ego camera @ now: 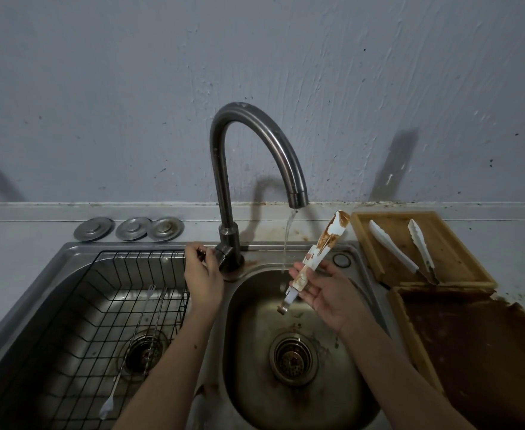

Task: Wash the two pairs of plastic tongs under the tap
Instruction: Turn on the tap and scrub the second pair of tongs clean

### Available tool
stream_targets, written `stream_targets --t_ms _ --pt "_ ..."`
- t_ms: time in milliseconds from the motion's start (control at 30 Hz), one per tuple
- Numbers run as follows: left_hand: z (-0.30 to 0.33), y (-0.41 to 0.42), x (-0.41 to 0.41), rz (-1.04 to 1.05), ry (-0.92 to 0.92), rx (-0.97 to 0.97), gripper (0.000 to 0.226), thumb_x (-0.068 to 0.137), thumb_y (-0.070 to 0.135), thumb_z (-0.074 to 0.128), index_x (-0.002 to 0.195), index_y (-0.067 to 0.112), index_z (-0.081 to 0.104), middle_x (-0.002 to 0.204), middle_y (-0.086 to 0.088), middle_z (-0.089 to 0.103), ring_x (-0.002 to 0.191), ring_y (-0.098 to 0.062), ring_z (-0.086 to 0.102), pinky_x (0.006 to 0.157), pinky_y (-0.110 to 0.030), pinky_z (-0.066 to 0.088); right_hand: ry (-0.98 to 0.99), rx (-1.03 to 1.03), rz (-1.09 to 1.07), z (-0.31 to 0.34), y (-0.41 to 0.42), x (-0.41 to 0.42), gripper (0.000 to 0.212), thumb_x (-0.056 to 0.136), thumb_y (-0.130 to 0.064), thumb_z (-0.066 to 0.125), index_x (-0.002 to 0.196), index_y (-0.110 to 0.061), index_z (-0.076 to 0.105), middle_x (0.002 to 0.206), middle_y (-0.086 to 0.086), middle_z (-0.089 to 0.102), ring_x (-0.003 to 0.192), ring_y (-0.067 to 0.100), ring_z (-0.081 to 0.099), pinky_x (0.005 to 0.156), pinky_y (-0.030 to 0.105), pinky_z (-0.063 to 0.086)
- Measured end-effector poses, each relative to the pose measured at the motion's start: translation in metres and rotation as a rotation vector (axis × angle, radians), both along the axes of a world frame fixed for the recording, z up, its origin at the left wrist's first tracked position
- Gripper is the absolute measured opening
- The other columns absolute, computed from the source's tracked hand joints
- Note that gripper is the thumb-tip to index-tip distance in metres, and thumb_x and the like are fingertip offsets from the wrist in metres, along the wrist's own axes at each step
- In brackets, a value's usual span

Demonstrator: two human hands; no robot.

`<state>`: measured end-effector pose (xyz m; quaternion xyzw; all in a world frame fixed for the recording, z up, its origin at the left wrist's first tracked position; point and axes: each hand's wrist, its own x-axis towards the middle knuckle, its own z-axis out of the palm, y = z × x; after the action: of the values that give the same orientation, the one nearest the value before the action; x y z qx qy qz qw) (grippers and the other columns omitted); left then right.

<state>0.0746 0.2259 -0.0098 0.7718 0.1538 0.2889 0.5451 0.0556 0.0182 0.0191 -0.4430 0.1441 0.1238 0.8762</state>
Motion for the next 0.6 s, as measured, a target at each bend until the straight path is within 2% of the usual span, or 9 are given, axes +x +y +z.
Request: stream_targets --t_ms 167,233,267,333,400,433,500,533,600 --pt "0.005 -0.002 -0.004 -0.016 -0.010 -0.065 0.004 0.094 0.013 0.046 0.097 0.012 0.048 0.091 -0.009 0.060 0.080 -0.020 0.058 0.072 -0.039 0.047 0.008 0.007 -0.008 0.000 -0.001 0.001 0.023 0.092 0.006 0.045 0.109 -0.006 0.055 0.100 0.017 0.067 0.090 0.025 0.067 0.074 0.039 0.053" --pt "0.008 -0.005 -0.007 -0.022 0.005 -0.100 0.020 0.091 0.010 0.052 0.111 0.009 0.048 0.107 -0.009 0.056 0.097 -0.020 0.056 0.089 -0.039 0.047 0.008 0.008 -0.013 -0.001 -0.001 0.002 0.023 0.091 0.006 0.045 0.108 -0.007 0.055 0.099 0.016 0.068 0.089 0.024 0.068 0.074 0.039 0.053" --pt "0.008 -0.008 -0.009 0.012 0.011 -0.072 0.031 0.089 0.008 0.055 0.119 0.006 0.045 0.118 -0.011 0.050 0.109 -0.022 0.050 0.099 -0.037 0.040 0.007 0.006 -0.015 -0.002 -0.001 0.002 0.023 0.091 0.006 0.045 0.107 -0.008 0.055 0.098 0.016 0.069 0.088 0.024 0.069 0.075 0.039 0.053" --pt "0.008 -0.017 -0.020 0.120 -0.013 0.051 0.045 0.083 0.003 0.059 0.125 0.002 0.041 0.136 -0.019 0.034 0.127 -0.025 0.031 0.109 -0.026 0.026 0.015 0.011 -0.026 -0.005 0.001 0.003 0.023 0.090 0.007 0.046 0.105 -0.008 0.056 0.097 0.016 0.069 0.089 0.024 0.069 0.081 0.043 0.053" --pt "0.010 -0.025 -0.034 0.121 -0.113 0.185 0.041 0.080 0.002 0.060 0.118 0.005 0.046 0.137 -0.020 0.028 0.126 -0.017 0.022 0.104 -0.004 0.017 0.034 0.024 -0.041 -0.009 0.006 0.003 0.022 0.089 0.007 0.048 0.104 -0.007 0.057 0.098 0.017 0.069 0.092 0.026 0.068 0.084 0.045 0.053" --pt "0.010 -0.027 -0.039 0.054 -0.153 0.259 0.035 0.079 0.001 0.059 0.112 0.009 0.051 0.133 -0.017 0.033 0.123 -0.013 0.023 0.099 0.003 0.017 0.047 0.029 -0.045 -0.011 0.009 0.002 0.022 0.089 0.007 0.048 0.105 -0.006 0.056 0.098 0.017 0.068 0.093 0.026 0.067 0.080 0.043 0.054" --pt "0.010 -0.028 -0.041 -0.167 -0.132 0.373 0.026 0.081 -0.001 0.057 0.102 0.014 0.060 0.120 -0.005 0.048 0.116 -0.013 0.036 0.096 0.000 0.023 0.070 0.036 -0.043 -0.014 0.016 0.002 0.021 0.089 0.006 0.048 0.106 -0.003 0.055 0.096 0.017 0.066 0.092 0.026 0.066 0.073 0.040 0.054" --pt "0.008 -0.028 -0.040 -0.309 -0.056 0.367 0.025 0.083 -0.002 0.056 0.101 0.014 0.064 0.113 0.001 0.054 0.113 -0.015 0.044 0.094 -0.003 0.028 0.081 0.046 -0.049 -0.015 0.019 0.002 0.020 0.089 0.007 0.047 0.105 -0.002 0.055 0.096 0.018 0.065 0.091 0.026 0.066 0.074 0.041 0.054" --pt "0.004 -0.029 -0.038 -0.546 0.206 0.186 0.024 0.089 0.000 0.051 0.105 0.010 0.066 0.106 0.000 0.061 0.109 -0.019 0.056 0.085 -0.010 0.039 0.102 0.097 -0.089 -0.018 0.023 0.003 0.021 0.089 0.008 0.046 0.107 -0.001 0.053 0.100 0.019 0.064 0.092 0.026 0.065 0.087 0.047 0.051"
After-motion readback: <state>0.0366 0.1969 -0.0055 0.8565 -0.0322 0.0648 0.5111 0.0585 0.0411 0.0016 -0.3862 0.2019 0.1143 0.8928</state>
